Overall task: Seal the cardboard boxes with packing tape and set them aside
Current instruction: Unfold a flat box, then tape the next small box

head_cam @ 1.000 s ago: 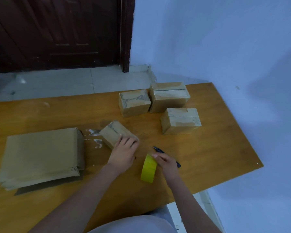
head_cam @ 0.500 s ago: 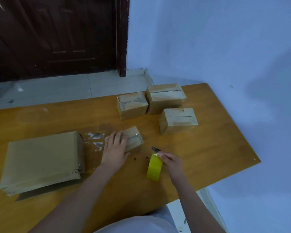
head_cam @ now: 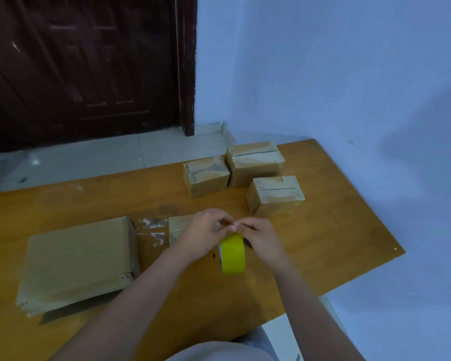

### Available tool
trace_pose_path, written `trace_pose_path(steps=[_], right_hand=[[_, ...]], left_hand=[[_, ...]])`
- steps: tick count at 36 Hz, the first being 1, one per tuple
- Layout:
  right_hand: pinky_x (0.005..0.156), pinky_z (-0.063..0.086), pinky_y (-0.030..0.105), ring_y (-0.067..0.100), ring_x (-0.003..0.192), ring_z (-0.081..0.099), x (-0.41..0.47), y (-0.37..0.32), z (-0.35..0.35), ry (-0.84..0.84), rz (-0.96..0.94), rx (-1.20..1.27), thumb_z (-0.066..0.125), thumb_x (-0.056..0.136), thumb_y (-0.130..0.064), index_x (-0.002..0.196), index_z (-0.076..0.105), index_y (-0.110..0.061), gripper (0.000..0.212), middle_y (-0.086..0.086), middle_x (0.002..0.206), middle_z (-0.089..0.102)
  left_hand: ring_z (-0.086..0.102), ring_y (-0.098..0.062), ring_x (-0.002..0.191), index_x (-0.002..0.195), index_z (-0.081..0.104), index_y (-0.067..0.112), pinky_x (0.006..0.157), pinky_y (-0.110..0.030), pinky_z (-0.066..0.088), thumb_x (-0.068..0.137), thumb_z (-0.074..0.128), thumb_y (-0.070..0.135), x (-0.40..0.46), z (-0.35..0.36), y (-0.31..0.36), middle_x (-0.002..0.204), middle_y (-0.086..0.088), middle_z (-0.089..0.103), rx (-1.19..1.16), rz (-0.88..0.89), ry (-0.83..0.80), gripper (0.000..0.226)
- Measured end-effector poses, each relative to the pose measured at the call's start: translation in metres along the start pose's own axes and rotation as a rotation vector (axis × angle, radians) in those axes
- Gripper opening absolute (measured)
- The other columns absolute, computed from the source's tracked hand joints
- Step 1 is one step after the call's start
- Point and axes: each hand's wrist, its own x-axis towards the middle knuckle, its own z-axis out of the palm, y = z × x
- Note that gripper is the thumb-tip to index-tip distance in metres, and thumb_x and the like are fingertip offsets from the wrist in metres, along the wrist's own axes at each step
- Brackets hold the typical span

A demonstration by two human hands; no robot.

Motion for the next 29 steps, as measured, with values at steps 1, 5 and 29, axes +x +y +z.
trace_pose_path(steps=[1, 5, 29], right_hand=[[0.055, 0.033, 0.019, 0.001, 0.054, 0.045, 0.000, -0.004, 0.001, 0.022, -0.013, -0.017, 0.060, 0.091, -0.014, 0.076, 0.072, -0.018, 0.020, -0.014, 0.055, 0.057], [0.060, 0.037, 0.028, 0.005, 0.061, 0.052, 0.002, -0.014, 0.007, 0.083, -0.032, -0.134, 0.058, 0.091, -0.013, 0.070, 0.070, -0.024, 0.026, -0.008, 0.063, 0.063], [0.055, 0.048, 0.028, 0.022, 0.057, 0.060, -0.038, -0.013, 0.012, 0.047, 0.299, 0.085, 0.059, 0.092, -0.034, 0.077, 0.060, 0.004, 0.040, 0.005, 0.058, 0.058]], left_hand=[[0.059, -0.012, 0.088, 0.094, 0.071, 0.011, 0.076, -0.025, 0.044, 0.087, 0.068, 0.023, 0.002, 0.000, 0.003, 0.092, 0.000, 0.068, -0.014, -0.009, 0.016, 0.014], [0.062, -0.019, 0.080, 0.081, 0.070, 0.007, 0.071, -0.033, 0.047, 0.084, 0.070, 0.009, 0.005, -0.003, 0.009, 0.083, -0.006, 0.070, -0.033, -0.091, 0.074, 0.003], [0.066, -0.016, 0.073, 0.070, 0.065, 0.012, 0.069, -0.029, 0.050, 0.092, 0.056, 0.014, 0.075, -0.021, -0.007, 0.068, -0.003, 0.069, 0.017, -0.542, -0.042, 0.024]])
